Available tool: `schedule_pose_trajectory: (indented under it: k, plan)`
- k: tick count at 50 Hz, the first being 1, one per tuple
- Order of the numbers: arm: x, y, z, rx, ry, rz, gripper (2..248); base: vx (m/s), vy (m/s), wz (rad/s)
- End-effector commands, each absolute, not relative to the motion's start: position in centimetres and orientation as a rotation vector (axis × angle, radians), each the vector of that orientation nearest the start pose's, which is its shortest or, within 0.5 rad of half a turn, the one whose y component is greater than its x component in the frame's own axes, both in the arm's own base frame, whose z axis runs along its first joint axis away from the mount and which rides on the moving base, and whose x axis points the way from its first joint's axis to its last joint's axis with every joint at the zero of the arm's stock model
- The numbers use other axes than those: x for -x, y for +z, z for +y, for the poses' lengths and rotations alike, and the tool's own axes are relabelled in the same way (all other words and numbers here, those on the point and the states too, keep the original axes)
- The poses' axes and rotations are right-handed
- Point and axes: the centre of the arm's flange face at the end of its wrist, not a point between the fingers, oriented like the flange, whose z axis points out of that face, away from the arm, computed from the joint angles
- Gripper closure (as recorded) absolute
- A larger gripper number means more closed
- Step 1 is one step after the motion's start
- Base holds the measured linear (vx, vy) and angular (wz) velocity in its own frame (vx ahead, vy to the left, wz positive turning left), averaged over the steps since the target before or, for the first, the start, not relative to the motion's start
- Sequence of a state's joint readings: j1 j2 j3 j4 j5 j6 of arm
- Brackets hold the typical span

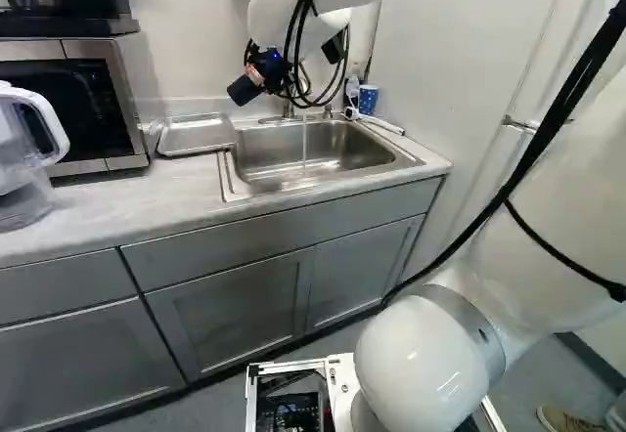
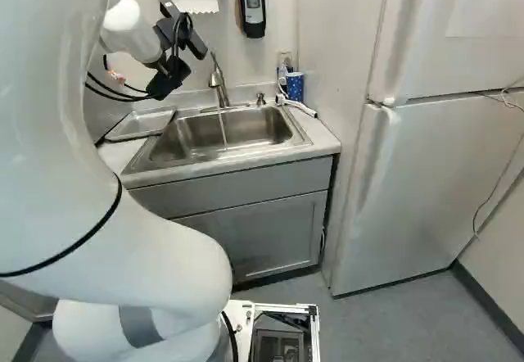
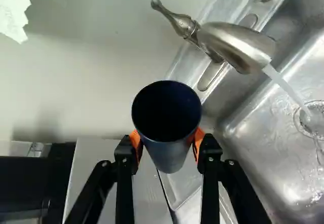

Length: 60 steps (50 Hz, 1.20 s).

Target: Rinse the cup and place it in the tray

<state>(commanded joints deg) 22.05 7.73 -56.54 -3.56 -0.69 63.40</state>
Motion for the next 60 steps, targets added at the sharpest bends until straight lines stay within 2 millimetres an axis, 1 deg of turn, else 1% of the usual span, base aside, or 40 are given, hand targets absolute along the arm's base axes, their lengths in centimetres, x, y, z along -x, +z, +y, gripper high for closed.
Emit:
schedule_pose_trajectory:
  k: [38, 60]
  plan:
    - [-44.22, 66.05, 17.91, 2.285, -1.244, 0.295, 130, 0.000, 0.000, 0.000]
    - [-44.22, 66.05, 17.91, 2.370, -1.354, 0.034, 130, 0.000, 0.000, 0.000]
